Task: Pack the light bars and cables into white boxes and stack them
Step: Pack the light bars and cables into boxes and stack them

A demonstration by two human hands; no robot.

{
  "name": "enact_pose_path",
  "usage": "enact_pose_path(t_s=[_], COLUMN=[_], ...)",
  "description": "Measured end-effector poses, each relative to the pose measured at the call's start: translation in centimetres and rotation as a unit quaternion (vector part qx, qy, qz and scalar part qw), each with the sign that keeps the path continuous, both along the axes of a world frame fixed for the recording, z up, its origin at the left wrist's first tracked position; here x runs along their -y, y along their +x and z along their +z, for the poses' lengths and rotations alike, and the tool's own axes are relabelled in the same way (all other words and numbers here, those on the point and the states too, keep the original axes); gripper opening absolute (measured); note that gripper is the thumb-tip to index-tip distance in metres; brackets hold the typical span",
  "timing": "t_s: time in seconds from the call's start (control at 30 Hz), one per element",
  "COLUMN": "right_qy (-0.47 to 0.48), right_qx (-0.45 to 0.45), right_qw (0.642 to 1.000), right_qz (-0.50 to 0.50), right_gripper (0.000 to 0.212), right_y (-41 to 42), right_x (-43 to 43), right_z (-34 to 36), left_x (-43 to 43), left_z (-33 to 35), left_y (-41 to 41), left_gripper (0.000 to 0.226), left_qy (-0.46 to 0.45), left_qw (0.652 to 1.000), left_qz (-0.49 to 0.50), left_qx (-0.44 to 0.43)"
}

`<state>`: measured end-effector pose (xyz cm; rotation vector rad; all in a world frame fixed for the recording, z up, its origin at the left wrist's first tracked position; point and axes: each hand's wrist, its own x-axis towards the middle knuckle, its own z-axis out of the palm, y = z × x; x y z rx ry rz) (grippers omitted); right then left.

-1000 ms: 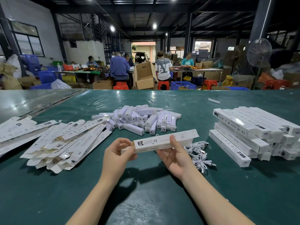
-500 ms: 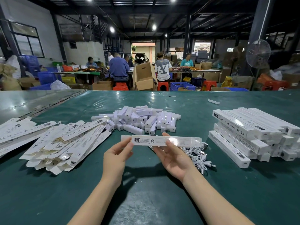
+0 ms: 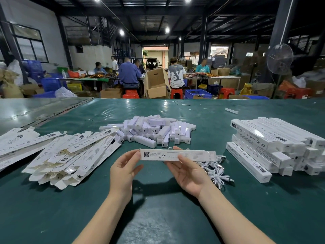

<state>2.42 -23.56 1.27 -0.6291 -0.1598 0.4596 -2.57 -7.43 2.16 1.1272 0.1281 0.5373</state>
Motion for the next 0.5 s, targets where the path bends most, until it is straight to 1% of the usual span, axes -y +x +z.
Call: enact_pose_path(t_s=[0.07, 0.17, 0.33, 0.4, 0.5], right_qy=[-0.011, -0.035, -0.046, -0.035, -0.017], right_qx=[0.003, 0.010, 0.032, 0.039, 0.039], right_qw=[1.000, 0.999, 0.998, 0.998, 0.998], right_qz=[0.005, 0.016, 0.037, 0.044, 0.046], right_gripper=[0.024, 0.023, 0.055, 0.067, 0.070], right_y=[-0.01, -0.07, -0.10, 0.02, 0.13], right_x=[0.05, 0.15, 0.17, 0.21, 0.30], right_z=[-0.12, -0.10, -0.05, -0.11, -0.12], left_x=[0.05, 0.10, -0.45, -0.62, -0.68], left_z=[0.12, 0.30, 0.42, 0.41, 0.75], left_y=[-0.02, -0.16, -0.42, -0.37, -0.39], left_gripper=[0.017, 0.020, 0.015, 0.019, 0.015], left_qy=[-0.039, -0.053, -0.155, -0.166, -0.156], left_qw=[0.999, 0.998, 0.976, 0.974, 0.977], left_qz=[-0.022, -0.028, -0.150, -0.154, -0.143], left_qx=[-0.006, -0.013, -0.028, -0.026, -0.022])
